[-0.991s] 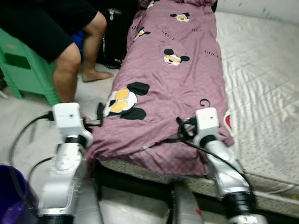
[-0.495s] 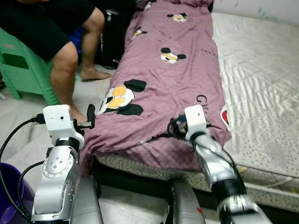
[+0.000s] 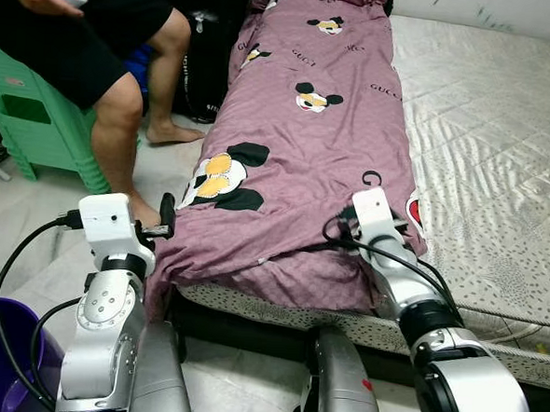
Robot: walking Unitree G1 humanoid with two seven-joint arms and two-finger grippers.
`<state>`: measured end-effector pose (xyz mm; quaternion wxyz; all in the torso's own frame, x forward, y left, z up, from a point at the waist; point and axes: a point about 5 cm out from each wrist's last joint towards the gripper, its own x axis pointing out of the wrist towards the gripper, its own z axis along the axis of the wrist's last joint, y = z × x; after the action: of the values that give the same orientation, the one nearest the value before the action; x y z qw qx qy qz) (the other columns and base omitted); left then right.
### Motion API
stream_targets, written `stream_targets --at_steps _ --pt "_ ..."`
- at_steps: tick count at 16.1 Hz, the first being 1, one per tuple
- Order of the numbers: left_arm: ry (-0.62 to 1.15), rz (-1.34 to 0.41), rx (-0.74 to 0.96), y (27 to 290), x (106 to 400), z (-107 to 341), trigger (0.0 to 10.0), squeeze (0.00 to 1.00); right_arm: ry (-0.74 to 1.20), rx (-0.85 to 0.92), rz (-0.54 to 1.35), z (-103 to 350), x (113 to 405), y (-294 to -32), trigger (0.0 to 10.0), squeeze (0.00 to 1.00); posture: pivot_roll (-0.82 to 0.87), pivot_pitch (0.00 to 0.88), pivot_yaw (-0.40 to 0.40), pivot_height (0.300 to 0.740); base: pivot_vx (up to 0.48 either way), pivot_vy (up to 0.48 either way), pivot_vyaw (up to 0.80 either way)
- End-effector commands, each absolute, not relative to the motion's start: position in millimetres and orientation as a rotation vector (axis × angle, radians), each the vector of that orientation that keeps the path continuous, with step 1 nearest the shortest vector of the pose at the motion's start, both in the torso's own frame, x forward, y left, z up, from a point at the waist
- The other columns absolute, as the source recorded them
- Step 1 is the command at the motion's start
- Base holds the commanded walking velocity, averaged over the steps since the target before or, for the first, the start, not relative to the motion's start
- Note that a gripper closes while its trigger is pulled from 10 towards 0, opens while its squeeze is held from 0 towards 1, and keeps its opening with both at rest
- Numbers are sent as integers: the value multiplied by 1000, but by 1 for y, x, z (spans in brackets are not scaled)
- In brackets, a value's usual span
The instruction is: Clean up the room
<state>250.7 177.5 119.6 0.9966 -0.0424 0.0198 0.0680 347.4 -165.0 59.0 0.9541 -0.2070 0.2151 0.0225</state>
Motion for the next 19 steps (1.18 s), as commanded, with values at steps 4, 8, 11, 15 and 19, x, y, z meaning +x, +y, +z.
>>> stream_targets --at_steps 4,8,11,15,19 --pt "42 127 -80 175 254 122 10000 0 501 -465 32 47 338 -193 9765 0 25 6 -27 543 0 0 0" --pt "36 116 -82 173 259 123 10000 0 544 -459 54 36 327 -202 0 0 19 0 -23 543 0 0 0" --pt "38 113 -80 174 260 122 10000 0 569 -459 100 29 322 -199 0 0 15 0 -19 543 0 0 0" --pt "39 109 -81 172 263 120 10000 0 591 -478 101 23 316 -203 0 0 7 0 -14 543 0 0 0" --pt "37 107 -82 171 267 120 10000 0 580 -529 11 26 316 -217 0 0 -4 0 -10 543 0 0 0"
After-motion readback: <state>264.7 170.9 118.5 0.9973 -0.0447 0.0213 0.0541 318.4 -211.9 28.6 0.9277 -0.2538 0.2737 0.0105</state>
